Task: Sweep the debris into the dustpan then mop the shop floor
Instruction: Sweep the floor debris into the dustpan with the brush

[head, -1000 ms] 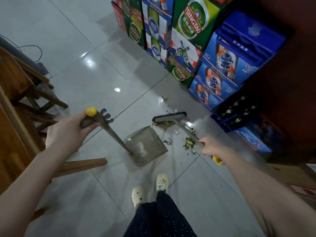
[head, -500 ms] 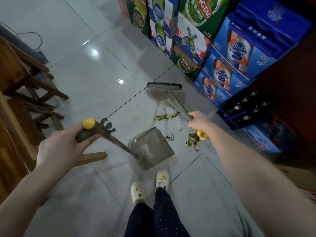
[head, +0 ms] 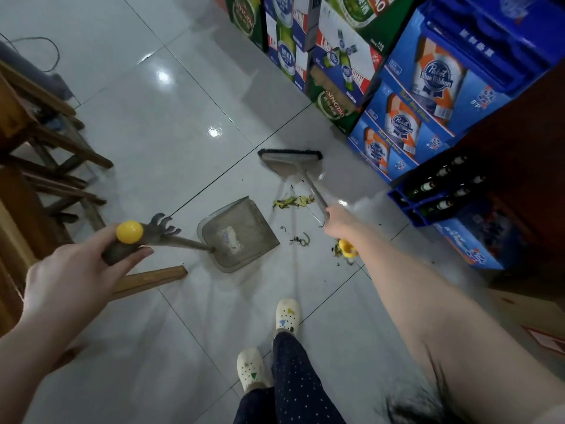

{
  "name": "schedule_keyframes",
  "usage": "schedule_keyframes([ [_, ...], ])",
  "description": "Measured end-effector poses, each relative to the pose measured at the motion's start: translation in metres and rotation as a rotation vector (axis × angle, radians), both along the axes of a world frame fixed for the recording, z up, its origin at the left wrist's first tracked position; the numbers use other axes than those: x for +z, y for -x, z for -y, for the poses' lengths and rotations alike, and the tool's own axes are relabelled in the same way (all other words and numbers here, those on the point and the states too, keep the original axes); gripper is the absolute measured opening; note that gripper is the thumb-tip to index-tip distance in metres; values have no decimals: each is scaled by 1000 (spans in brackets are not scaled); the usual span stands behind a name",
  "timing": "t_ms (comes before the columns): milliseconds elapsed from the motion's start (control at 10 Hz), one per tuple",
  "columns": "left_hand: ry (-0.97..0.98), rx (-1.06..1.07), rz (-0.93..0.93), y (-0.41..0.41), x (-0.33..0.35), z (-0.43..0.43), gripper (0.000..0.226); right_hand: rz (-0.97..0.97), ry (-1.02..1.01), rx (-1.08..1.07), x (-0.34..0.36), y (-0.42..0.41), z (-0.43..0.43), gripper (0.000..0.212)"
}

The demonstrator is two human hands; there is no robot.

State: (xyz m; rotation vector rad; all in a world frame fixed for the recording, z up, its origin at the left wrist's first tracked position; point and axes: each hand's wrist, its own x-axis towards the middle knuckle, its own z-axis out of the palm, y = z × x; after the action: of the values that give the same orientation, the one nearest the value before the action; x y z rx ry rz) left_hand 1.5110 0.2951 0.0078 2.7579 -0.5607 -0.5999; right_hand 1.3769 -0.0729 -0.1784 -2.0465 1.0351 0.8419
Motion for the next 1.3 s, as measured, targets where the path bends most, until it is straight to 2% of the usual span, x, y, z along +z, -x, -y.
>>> schedule_keyframes([
  [100,7,14,-7,2,4,-8,24,-61,-23,32,0,28,-15,27],
  [300,48,5,72,21,12,-30,23,-84,11,17,1,102,-40,36],
  [400,18,2,110,38,15,-47,49,-113,30,36,10,139,-58,40],
  [500,-8,-28,175,63,27,-58,58,-111,75,64,18,171,-79,41],
  [700,15,-62,239,125,59,-81,36,-72,126,44,33,224,-117,35],
  [800,20,-42,225,145,62,-99,33,-65,129,16,40,246,-130,18],
  [900,-17,-39,236,163,66,-105,31,-48,117,-21,43,264,-141,12],
  [1000,-73,-32,248,182,68,-108,35,-33,100,-26,49,274,-146,11],
  [1200,-28,9,160,217,64,-109,33,0,82,38,69,269,-128,14],
  [1300,-26,30,162,233,62,-102,34,-10,88,104,71,259,-112,28],
])
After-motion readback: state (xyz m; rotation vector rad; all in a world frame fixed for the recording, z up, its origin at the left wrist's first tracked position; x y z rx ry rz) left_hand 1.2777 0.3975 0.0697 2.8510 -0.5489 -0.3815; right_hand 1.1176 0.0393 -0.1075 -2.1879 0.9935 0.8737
